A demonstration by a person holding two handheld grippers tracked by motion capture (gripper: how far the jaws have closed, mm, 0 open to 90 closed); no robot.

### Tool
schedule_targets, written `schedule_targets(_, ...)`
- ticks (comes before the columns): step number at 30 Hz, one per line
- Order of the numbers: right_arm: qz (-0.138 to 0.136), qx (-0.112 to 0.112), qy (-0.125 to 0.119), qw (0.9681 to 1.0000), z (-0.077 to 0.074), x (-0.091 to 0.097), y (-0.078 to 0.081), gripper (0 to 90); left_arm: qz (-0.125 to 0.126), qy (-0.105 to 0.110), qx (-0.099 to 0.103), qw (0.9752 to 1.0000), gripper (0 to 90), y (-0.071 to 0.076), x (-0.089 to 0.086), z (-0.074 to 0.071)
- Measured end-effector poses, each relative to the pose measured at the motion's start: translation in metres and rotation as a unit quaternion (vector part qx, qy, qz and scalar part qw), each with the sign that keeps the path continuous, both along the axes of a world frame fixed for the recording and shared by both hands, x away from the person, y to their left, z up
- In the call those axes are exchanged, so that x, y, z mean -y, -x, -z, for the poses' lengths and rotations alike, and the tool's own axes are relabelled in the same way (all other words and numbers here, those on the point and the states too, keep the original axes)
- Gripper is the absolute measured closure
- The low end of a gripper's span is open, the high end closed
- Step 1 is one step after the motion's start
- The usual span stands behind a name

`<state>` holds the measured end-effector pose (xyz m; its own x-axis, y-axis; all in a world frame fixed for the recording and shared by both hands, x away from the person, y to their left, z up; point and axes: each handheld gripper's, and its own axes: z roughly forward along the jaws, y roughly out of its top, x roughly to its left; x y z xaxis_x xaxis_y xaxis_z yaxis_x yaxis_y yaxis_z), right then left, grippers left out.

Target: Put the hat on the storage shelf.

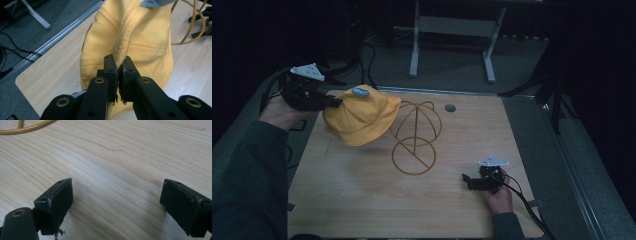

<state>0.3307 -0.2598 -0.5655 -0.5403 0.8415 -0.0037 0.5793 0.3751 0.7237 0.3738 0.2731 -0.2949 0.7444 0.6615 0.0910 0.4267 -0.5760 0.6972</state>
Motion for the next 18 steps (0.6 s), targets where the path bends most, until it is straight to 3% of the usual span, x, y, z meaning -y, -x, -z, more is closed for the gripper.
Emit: schedule_targets(18, 0.0, 0.0, 0.0, 1.0, 0.0, 0.0, 0.0, 11.2, 0.029, 0.012, 0.003, 0.9995, 85.5, 0.007, 0.001, -0.012)
